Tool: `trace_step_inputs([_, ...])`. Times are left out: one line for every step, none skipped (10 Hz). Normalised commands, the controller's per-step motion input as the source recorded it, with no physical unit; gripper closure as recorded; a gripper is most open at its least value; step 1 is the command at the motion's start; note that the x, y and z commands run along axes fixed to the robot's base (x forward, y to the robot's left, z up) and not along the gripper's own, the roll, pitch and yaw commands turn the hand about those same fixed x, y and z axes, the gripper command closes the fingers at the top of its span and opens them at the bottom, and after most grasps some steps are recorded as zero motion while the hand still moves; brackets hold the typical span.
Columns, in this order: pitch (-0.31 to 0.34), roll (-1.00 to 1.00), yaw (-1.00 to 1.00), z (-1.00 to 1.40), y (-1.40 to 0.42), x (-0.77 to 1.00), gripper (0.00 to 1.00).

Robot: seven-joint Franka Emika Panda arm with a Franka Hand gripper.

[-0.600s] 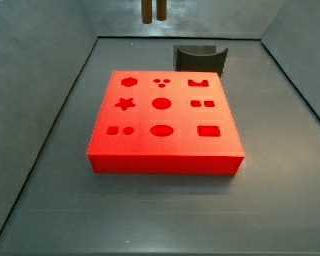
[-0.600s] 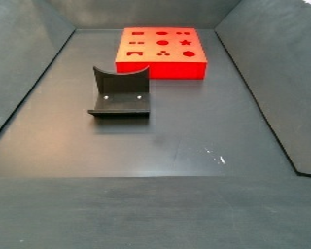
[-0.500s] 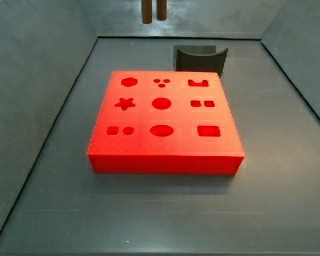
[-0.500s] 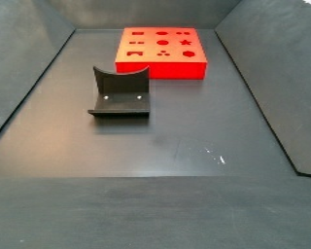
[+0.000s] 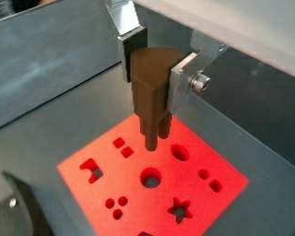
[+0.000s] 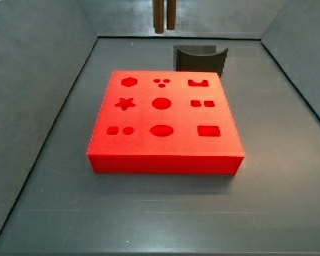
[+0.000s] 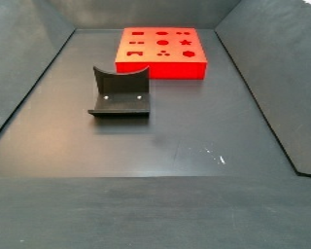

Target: Insert the 3 prong object.

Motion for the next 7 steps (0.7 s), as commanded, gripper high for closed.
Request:
trace_step_inputs([-0.084,0.05,0.65,0.0,0.22,0.19,1.0])
trace_step_inputs([-0.066,0.03,0.71,0.0,0.21,0.14,1.0])
trace_step_inputs([-0.051,0.0,0.95,-0.11,0.11,0.0,1.0])
trace_step_inputs([-0.044,0.0,0.96,-0.1,0.11,0.0,1.0])
trace_step_inputs([-0.034,0.0,0.92,-0.08,0.15,0.0,1.0])
trace_step_inputs([0.0,0.0,0.58,-0.1,0.49,0.01,1.0])
trace_step_inputs([0.027,0.11,0.21,-0.36,0.63,0.0,1.0])
